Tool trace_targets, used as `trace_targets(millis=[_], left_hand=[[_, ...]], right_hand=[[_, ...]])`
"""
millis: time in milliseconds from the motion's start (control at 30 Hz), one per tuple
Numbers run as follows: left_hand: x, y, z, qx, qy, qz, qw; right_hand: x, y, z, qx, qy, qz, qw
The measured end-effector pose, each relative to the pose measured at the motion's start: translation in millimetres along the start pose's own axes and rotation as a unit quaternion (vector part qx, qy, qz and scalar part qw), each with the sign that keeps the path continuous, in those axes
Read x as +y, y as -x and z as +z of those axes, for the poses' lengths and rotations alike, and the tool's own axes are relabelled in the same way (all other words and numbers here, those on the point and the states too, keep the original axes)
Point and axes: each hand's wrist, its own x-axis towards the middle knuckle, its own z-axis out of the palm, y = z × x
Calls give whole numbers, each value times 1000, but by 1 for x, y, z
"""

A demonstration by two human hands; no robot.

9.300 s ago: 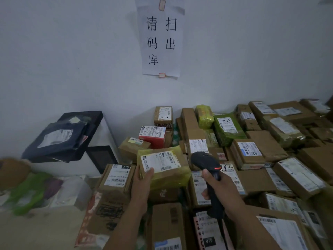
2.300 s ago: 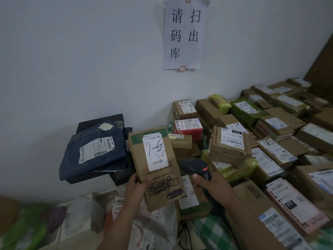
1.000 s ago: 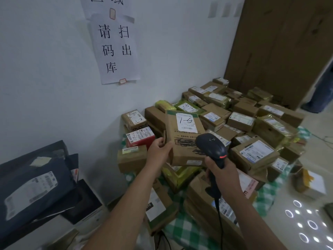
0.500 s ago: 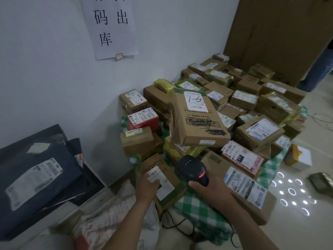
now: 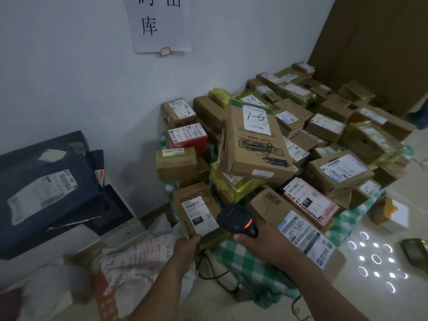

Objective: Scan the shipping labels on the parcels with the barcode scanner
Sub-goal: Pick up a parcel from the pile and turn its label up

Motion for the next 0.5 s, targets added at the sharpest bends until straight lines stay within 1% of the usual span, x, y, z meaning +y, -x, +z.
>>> trace_targets(millis=[100,200,300,367,433,500], left_hand=[[-3,4,1,-7,37,20,999],[-12,17,-3,-10,59,53,997],[-20,31,-10,12,71,107,992],[-24,41,-15,42,75,137,987],[-28,49,-22,90,86,158,980],[-33,56,-28,130,98,168,972]], right_hand=[[7,-4,-9,-17,5,-6,1000],[12,-7,-17,-15,-4,-4,1000],[6,-8,-25,-16,-56,-18,998],[0,-8,-30,-24,-87,-29,995],[-7,-5,-34,-39,-96,-41,994],[-9,-3,-32,-76,-122,-56,988]])
